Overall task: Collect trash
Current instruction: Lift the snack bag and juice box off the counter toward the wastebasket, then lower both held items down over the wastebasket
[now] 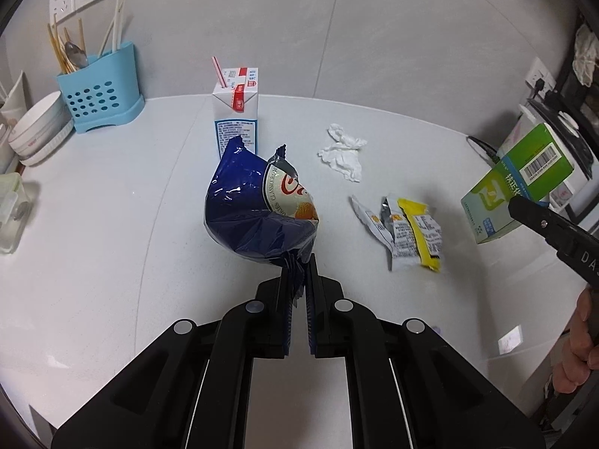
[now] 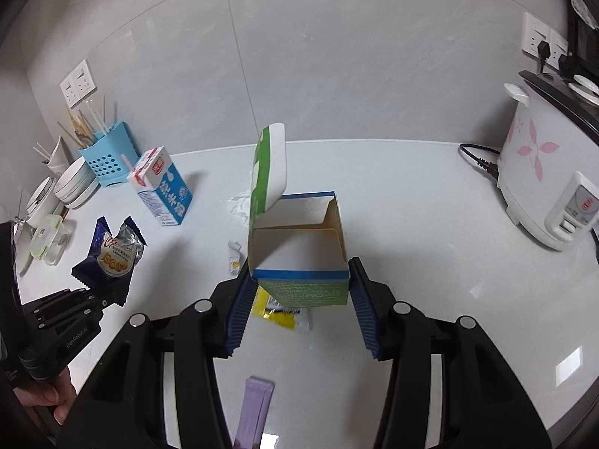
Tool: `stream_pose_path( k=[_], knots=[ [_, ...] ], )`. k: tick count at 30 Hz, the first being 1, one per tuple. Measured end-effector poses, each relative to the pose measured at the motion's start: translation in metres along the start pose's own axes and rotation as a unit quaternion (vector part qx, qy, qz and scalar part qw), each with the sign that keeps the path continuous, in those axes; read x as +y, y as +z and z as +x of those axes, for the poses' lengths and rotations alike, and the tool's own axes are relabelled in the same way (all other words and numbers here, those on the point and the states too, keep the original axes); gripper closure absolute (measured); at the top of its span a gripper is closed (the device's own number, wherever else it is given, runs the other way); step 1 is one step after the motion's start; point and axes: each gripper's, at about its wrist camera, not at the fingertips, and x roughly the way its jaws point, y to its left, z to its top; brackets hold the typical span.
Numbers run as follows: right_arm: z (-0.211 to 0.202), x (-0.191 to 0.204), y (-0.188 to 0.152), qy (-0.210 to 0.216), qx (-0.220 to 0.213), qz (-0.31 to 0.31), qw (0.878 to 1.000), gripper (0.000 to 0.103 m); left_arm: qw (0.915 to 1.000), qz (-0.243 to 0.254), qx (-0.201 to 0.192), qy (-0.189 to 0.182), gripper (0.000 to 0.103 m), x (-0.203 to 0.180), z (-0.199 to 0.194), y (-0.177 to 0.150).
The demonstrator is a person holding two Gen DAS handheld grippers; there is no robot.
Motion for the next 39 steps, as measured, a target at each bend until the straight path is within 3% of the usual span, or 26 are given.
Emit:
stream_pose_path(
  k=[29, 39],
  knots=[
    [-0.120, 0.070, -0.117, -0.024, -0.013, 0.011, 1.000, 0.056, 0.9972, 0.056, -0.003, -0.048, 0.097, 0.008, -0.125, -0.107],
    [-0.152, 0.085, -0.164, -0.023, -0.011, 0.007, 1.000, 0.056, 0.9943, 0.086, -0.003, -0.063, 0.097, 0.004, -0.144, -0.144]
  ],
)
